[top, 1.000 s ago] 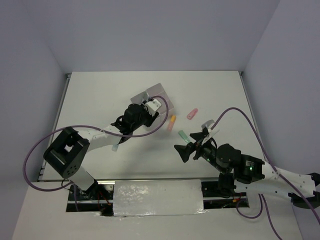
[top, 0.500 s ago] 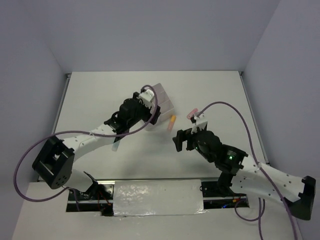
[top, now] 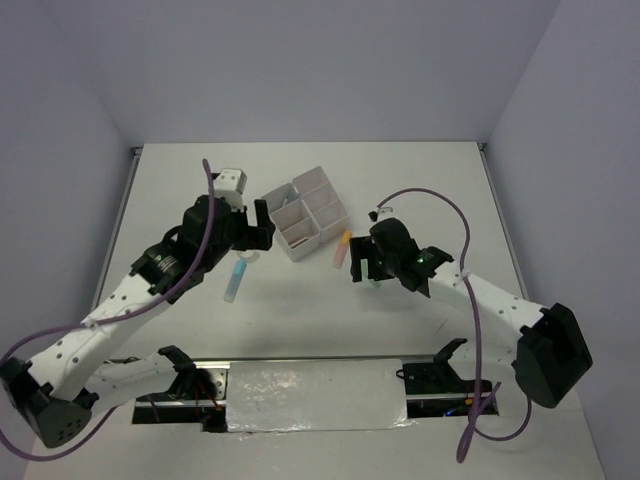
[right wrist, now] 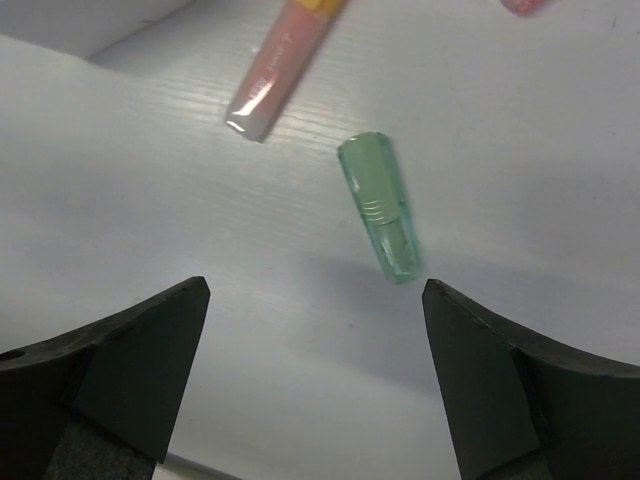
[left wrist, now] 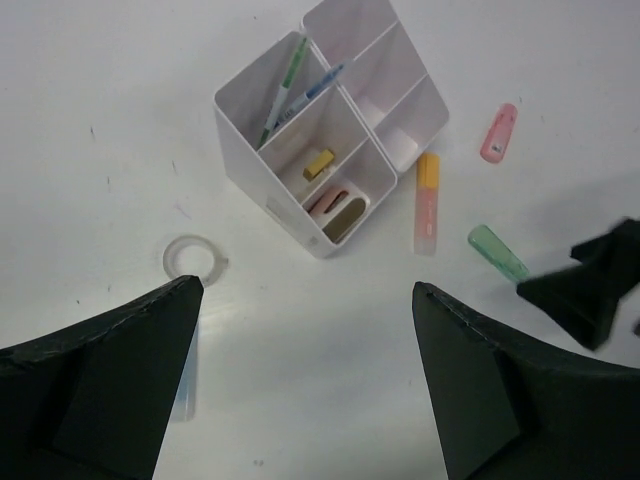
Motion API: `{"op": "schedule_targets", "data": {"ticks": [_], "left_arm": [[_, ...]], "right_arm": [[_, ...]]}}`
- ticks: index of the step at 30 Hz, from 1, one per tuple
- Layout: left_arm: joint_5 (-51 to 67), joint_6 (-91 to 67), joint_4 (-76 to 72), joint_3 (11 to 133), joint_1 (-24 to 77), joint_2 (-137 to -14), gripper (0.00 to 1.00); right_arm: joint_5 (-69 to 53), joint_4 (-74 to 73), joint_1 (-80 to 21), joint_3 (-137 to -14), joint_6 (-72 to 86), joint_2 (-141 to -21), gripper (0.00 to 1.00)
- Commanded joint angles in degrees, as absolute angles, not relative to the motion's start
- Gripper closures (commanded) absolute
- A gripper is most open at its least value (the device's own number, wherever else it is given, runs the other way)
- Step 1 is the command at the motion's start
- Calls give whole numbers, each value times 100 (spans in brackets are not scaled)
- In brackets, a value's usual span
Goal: Sort the stationery into containers
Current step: Pick up the stationery from the center of the board.
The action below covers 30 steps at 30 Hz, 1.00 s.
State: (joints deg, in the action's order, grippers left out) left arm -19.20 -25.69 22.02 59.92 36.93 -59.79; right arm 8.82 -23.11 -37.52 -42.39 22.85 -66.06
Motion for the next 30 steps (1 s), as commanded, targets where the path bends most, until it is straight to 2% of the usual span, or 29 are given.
{"op": "schedule_targets", "data": {"ticks": [1,4,6,10,16,20,24,25,27,30], "left_arm": [[-1488,-2577,3049,5924,3691,-5451,1],[-1117,-2189,3147,5653,3683,-5161,1],[-888,-2127,3007,5424,3691,-5019,1],[-510,-2127,2936,5134,3691,-4834,0],[-256,-2118,2901,5115,3700,-4957,1],[-158,-2127,2918,5124,3691,-5063,1],[-97,-2162,2865,5107,3691,-4984,1],[-71,-2206,2813,5115,3700,-4966,1],[-44,-2293,2751,5107,3700,-4957,1],[227,-2566,2357,4975,3700,-4913,1]], "right_arm": [[519,-2408,-3490,-4579,2023,-7021,7],[465,-2539,-3472,-4860,1706,-7540,19],[641,-2741,-3419,-5044,1670,-7944,21],[642,-2865,-3279,-5168,1608,-8445,30],[607,-2830,-3138,-5194,1477,-8771,32],[422,-2900,-3138,-5221,1371,-9052,38],[755,-3050,-3129,-5203,1389,-9386,45],[782,-3050,-3138,-5203,1380,-9448,50],[712,-2945,-3138,-5142,1362,-9518,54],[563,-2822,-3146,-5080,1354,-9440,71]]}}
